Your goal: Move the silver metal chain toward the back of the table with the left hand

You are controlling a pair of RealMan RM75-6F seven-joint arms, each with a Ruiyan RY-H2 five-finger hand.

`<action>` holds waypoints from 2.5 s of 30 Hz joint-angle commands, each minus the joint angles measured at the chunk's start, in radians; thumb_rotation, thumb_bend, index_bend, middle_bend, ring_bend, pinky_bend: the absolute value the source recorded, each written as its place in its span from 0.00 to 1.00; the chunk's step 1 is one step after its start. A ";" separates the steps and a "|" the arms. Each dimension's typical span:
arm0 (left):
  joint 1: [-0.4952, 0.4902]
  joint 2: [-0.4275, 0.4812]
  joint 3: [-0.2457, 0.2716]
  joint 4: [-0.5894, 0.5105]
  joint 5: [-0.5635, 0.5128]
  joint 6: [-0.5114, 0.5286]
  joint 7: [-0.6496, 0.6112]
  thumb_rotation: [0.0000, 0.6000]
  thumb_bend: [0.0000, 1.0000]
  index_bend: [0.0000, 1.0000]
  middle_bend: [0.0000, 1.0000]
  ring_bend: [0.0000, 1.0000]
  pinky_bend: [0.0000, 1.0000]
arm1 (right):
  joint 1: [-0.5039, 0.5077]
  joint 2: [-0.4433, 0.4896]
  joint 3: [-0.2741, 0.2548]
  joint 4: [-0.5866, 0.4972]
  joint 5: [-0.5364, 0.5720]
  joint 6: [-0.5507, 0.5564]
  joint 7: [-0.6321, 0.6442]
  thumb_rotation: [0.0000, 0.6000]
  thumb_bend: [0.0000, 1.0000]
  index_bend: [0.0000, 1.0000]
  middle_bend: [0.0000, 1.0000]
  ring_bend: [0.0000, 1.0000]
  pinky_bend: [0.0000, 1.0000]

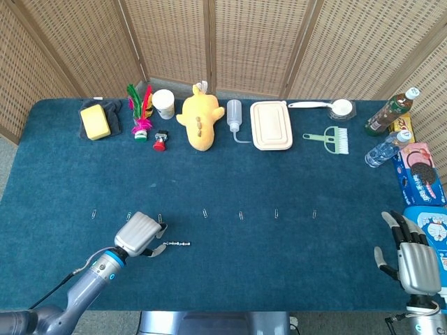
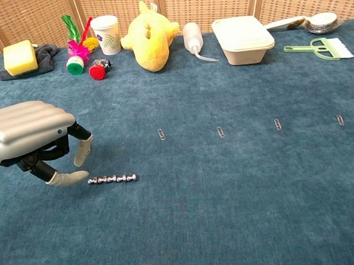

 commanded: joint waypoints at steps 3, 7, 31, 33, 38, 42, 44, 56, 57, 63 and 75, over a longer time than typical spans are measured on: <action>-0.002 -0.013 0.004 0.016 0.009 0.006 -0.004 0.65 0.49 0.51 0.94 0.91 0.85 | -0.002 0.000 -0.001 0.000 0.002 0.001 -0.002 1.00 0.44 0.14 0.15 0.14 0.17; -0.005 -0.023 0.007 0.027 0.008 0.003 -0.002 0.65 0.46 0.51 0.94 0.91 0.85 | -0.002 -0.001 0.000 0.000 0.001 0.001 -0.004 1.00 0.44 0.14 0.15 0.14 0.17; -0.022 -0.095 0.007 0.074 -0.024 0.015 0.036 0.86 0.46 0.54 0.94 0.91 0.85 | -0.007 -0.008 0.002 0.016 0.008 -0.005 0.009 1.00 0.44 0.13 0.15 0.15 0.17; -0.024 -0.097 0.009 0.074 -0.027 0.014 0.041 0.87 0.46 0.54 0.94 0.91 0.85 | -0.008 -0.007 0.002 0.016 0.008 -0.003 0.010 1.00 0.44 0.13 0.15 0.15 0.17; -0.027 -0.105 0.012 0.075 -0.037 0.013 0.052 0.88 0.46 0.54 0.94 0.91 0.85 | -0.012 -0.005 0.002 0.018 0.008 -0.001 0.015 1.00 0.44 0.13 0.15 0.15 0.17; -0.030 -0.109 0.012 0.074 -0.048 0.013 0.062 0.88 0.46 0.54 0.94 0.91 0.85 | -0.014 -0.004 0.001 0.020 0.008 0.001 0.018 1.00 0.44 0.13 0.15 0.15 0.17; -0.031 -0.111 0.011 0.073 -0.054 0.013 0.065 0.89 0.46 0.54 0.94 0.91 0.85 | -0.015 -0.004 0.001 0.020 0.008 0.002 0.019 1.00 0.44 0.13 0.15 0.15 0.17; -0.043 -0.117 0.009 0.065 -0.095 0.006 0.084 0.92 0.46 0.54 0.94 0.91 0.85 | -0.020 -0.009 -0.001 0.028 0.011 0.001 0.025 1.00 0.44 0.13 0.15 0.15 0.17; -0.044 -0.116 0.009 0.065 -0.097 0.006 0.086 0.93 0.46 0.54 0.94 0.91 0.85 | -0.020 -0.010 -0.001 0.029 0.011 0.000 0.026 1.00 0.44 0.13 0.15 0.15 0.17; -0.049 -0.113 0.012 0.059 -0.133 0.001 0.106 0.96 0.46 0.54 0.94 0.91 0.85 | -0.022 -0.011 -0.001 0.032 0.013 0.000 0.032 1.00 0.44 0.13 0.15 0.15 0.17; -0.060 -0.108 0.011 0.046 -0.165 -0.002 0.106 1.00 0.58 0.58 0.94 0.91 0.85 | -0.025 -0.013 0.000 0.037 0.013 0.001 0.039 1.00 0.44 0.13 0.15 0.15 0.17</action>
